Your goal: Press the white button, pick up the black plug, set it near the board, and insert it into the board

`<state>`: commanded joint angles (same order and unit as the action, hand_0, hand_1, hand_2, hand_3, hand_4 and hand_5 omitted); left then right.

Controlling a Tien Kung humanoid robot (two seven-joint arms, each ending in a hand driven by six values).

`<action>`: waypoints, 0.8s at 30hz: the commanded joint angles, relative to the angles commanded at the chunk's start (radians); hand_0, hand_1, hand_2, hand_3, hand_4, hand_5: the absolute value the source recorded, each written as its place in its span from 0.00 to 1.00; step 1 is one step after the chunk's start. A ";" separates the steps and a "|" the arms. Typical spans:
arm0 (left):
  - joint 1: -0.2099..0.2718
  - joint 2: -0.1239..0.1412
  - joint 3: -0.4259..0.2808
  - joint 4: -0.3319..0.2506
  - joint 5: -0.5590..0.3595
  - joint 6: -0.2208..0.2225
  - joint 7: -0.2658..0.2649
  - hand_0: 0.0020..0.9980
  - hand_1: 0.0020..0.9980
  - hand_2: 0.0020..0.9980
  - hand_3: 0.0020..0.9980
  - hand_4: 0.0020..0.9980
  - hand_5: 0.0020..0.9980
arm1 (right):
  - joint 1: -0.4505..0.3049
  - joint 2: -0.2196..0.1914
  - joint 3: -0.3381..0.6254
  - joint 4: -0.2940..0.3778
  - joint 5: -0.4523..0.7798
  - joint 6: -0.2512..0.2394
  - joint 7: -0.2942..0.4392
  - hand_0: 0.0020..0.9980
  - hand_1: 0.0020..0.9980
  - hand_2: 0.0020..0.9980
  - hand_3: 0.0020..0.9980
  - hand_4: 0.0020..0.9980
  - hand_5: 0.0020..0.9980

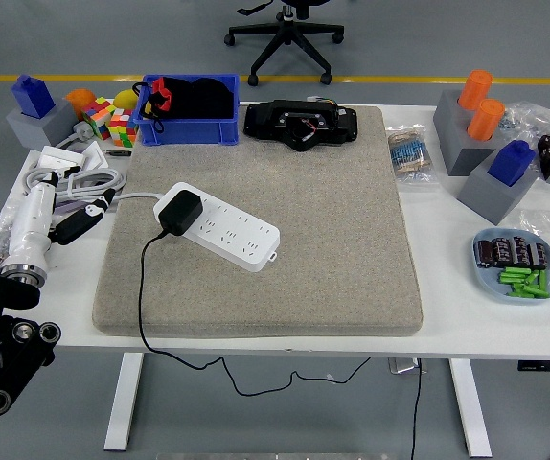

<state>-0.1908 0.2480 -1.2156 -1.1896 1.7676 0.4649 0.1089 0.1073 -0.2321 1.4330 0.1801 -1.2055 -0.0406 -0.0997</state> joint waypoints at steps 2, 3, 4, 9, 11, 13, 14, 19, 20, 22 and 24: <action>0.000 0.000 0.000 -0.001 -0.001 0.000 0.000 0.99 0.97 0.91 0.83 0.84 0.67 | 0.000 0.000 0.000 0.000 0.001 0.000 0.000 0.62 0.59 0.58 0.58 0.66 0.40; 0.000 0.000 0.000 -0.001 -0.001 0.000 0.000 0.99 0.97 0.91 0.83 0.84 0.67 | 0.000 0.000 0.000 0.001 0.001 0.000 0.000 0.62 0.59 0.58 0.58 0.66 0.40; -0.001 0.000 0.000 -0.001 0.000 0.000 0.000 0.99 0.97 0.91 0.83 0.84 0.67 | 0.000 -0.001 -0.001 0.001 0.002 0.000 0.000 0.62 0.59 0.59 0.58 0.66 0.40; 0.000 0.002 0.001 -0.004 -0.003 0.000 0.001 0.99 0.97 0.91 0.83 0.84 0.67 | 0.001 -0.001 -0.006 0.001 0.003 0.001 0.000 0.62 0.59 0.59 0.58 0.66 0.40; 0.001 0.003 -0.001 -0.006 -0.004 0.000 0.001 0.99 0.97 0.91 0.83 0.84 0.67 | 0.001 -0.001 -0.007 0.001 0.003 0.001 0.000 0.62 0.59 0.59 0.58 0.66 0.40; 0.001 0.003 -0.003 -0.009 -0.006 0.000 0.000 0.99 0.97 0.91 0.83 0.84 0.67 | 0.001 0.000 -0.010 0.001 0.004 0.001 0.000 0.62 0.59 0.59 0.58 0.66 0.40; 0.002 0.004 -0.003 -0.010 -0.008 0.000 0.000 0.99 0.97 0.91 0.83 0.84 0.67 | 0.001 -0.001 -0.012 0.001 0.004 0.001 0.000 0.62 0.59 0.59 0.58 0.66 0.40; 0.001 0.005 -0.004 -0.015 -0.013 0.002 -0.002 0.99 0.97 0.91 0.83 0.84 0.67 | 0.005 -0.004 -0.016 0.001 0.008 0.000 0.000 0.62 0.59 0.59 0.58 0.66 0.40; 0.000 0.006 -0.003 -0.016 -0.013 0.002 -0.002 0.99 0.97 0.91 0.83 0.84 0.67 | 0.005 -0.004 -0.015 0.001 0.008 0.000 0.000 0.62 0.59 0.59 0.58 0.66 0.40; 0.000 0.006 -0.003 -0.017 -0.015 0.002 -0.003 0.99 0.97 0.91 0.83 0.84 0.67 | 0.005 -0.004 -0.014 0.000 0.007 0.000 -0.001 0.62 0.59 0.59 0.58 0.66 0.40; 0.000 0.005 -0.003 -0.019 -0.015 0.003 -0.004 0.99 0.97 0.91 0.83 0.84 0.67 | 0.004 -0.004 -0.012 0.000 0.006 0.000 -0.001 0.62 0.59 0.59 0.58 0.66 0.40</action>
<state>-0.1906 0.2530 -1.2191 -1.2081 1.7521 0.4677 0.1048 0.1111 -0.2360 1.4212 0.1800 -1.1991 -0.0406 -0.1005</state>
